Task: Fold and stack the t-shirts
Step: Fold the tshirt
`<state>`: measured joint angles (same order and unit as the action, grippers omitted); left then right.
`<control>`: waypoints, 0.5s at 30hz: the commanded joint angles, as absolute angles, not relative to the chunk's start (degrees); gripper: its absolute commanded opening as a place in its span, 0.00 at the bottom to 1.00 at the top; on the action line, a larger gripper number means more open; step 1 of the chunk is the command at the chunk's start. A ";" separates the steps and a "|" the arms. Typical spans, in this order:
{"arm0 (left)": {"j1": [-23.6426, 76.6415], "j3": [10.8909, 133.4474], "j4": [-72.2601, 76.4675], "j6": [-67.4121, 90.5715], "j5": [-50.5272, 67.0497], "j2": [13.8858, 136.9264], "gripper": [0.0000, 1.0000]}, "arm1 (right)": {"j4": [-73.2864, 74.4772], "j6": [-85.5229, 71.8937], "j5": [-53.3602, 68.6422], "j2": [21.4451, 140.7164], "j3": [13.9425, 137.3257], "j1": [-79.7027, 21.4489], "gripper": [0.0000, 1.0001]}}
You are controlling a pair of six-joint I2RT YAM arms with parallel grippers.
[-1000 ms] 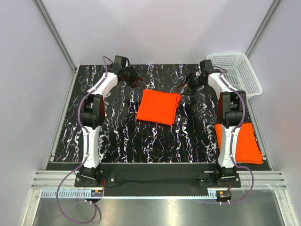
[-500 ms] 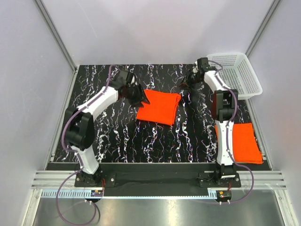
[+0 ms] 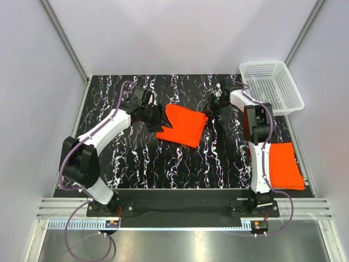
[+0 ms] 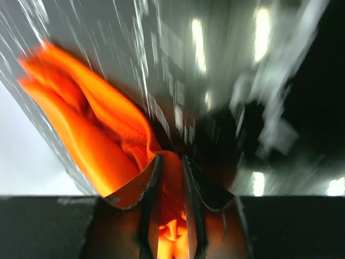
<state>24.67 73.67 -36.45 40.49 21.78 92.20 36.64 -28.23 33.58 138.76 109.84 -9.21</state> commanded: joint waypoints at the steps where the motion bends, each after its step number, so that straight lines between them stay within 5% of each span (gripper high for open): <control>1: 24.70 75.49 -36.47 40.25 20.75 90.61 0.56 | 34.73 -27.24 32.17 130.45 97.85 -12.47 0.27; 9: 28.20 82.43 -41.92 39.64 13.99 95.71 0.58 | 24.70 -34.88 31.73 107.68 66.57 -18.98 0.28; 15: 34.62 88.58 -46.14 38.50 4.58 102.91 0.58 | 25.05 -32.08 31.63 102.04 62.23 -17.24 0.38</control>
